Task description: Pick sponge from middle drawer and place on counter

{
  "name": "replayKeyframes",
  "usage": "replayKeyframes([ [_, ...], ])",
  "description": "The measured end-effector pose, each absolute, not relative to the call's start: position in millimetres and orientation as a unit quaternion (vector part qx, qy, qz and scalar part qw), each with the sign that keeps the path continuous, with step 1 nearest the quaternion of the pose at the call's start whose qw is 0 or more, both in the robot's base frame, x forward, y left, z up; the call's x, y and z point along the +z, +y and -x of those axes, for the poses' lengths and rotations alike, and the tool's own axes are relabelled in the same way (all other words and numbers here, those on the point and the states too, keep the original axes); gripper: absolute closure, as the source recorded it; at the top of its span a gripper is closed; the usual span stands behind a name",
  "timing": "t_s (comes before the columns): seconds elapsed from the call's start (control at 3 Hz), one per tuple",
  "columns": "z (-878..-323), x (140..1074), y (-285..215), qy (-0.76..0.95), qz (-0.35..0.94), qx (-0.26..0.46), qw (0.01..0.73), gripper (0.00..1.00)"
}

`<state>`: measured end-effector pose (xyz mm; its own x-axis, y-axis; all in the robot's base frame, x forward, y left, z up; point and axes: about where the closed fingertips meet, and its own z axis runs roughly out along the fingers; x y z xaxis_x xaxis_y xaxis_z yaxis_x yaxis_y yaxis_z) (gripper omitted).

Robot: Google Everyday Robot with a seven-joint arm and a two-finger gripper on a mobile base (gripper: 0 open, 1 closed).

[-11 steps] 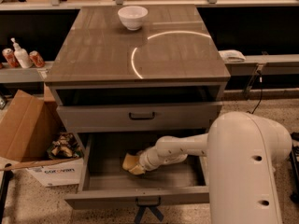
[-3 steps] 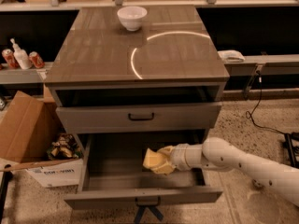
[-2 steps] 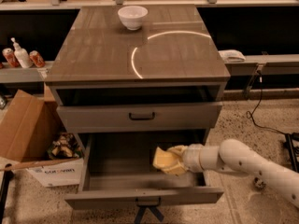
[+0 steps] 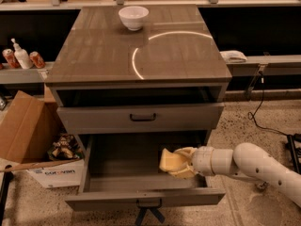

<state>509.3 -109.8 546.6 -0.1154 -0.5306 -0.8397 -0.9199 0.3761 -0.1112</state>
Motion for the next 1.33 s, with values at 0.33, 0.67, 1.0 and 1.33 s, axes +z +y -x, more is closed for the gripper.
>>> replayKeyframes([
  [0.33, -505, 573, -119, 0.702, 0.518, 0.209, 0.442, 1.0],
  [0.67, -506, 620, -132, 0.685, 0.536, 0.171, 0.463, 1.0],
  [1.0, -524, 678, -147, 0.658, 0.551, 0.142, 0.493, 1.0],
  [1.33, -524, 678, -147, 0.658, 0.551, 0.141, 0.493, 1.0],
])
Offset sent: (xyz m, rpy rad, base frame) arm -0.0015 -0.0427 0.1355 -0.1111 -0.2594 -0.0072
